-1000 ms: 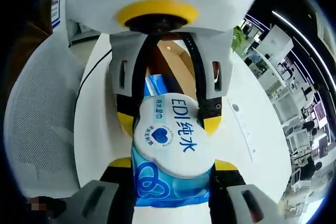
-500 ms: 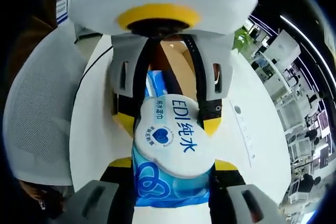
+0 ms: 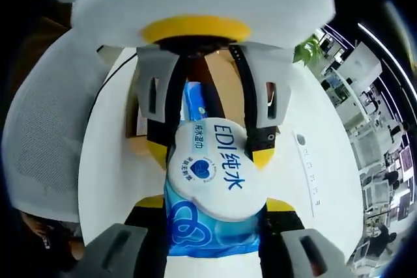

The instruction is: Operate the shoe box by opening the lid, removing the specified soft item, and placing it in the target area until the item is outside and the box remains undamaged.

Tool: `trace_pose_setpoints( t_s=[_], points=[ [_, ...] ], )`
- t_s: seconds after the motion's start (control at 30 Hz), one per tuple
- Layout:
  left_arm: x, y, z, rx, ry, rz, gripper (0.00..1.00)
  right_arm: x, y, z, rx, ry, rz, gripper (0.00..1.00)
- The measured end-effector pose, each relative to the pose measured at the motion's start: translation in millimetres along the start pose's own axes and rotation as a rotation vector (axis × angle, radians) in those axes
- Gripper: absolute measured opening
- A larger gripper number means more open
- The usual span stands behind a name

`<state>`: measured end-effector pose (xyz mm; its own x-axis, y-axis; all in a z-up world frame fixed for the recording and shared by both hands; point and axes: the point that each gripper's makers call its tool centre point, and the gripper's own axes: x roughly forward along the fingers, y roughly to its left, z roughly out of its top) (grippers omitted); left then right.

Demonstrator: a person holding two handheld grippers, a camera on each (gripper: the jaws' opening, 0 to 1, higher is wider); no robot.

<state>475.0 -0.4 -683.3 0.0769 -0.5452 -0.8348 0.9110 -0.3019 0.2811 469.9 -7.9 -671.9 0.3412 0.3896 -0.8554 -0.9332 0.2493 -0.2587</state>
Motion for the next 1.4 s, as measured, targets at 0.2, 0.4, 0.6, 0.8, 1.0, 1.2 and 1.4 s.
trace_pose_setpoints(
  t_s=[0.2, 0.4, 0.6, 0.8, 1.0, 1.2, 1.4],
  points=[
    [6.3, 5.0, -4.8, -0.022, 0.003, 0.001, 0.58, 6.9, -5.3, -2.9, -0.011, -0.002, 0.009, 0.51],
    [13.0, 8.1, -6.5, -0.035, 0.003, -0.002, 0.58, 13.0, -9.2, -8.8, -0.011, -0.002, 0.021, 0.51],
    [18.2, 8.0, -10.1, -0.05, 0.0, -0.008, 0.58, 18.1, -9.1, -10.8, -0.015, -0.004, 0.036, 0.51],
    [24.0, 8.1, -13.0, -0.063, 0.001, -0.011, 0.58, 23.7, -9.7, -14.6, -0.017, -0.001, 0.048, 0.51],
    [30.4, 9.2, -17.3, -0.077, 0.005, -0.013, 0.58, 31.9, -11.4, -18.6, -0.021, -0.001, 0.059, 0.51],
    [35.0, 9.3, -20.0, -0.092, 0.012, -0.019, 0.57, 37.6, -12.8, -22.1, -0.015, 0.001, 0.07, 0.51],
    [38.6, 10.2, -23.1, -0.105, 0.013, -0.021, 0.57, 41.9, -13.4, -23.6, -0.018, 0.002, 0.082, 0.51]
  ],
)
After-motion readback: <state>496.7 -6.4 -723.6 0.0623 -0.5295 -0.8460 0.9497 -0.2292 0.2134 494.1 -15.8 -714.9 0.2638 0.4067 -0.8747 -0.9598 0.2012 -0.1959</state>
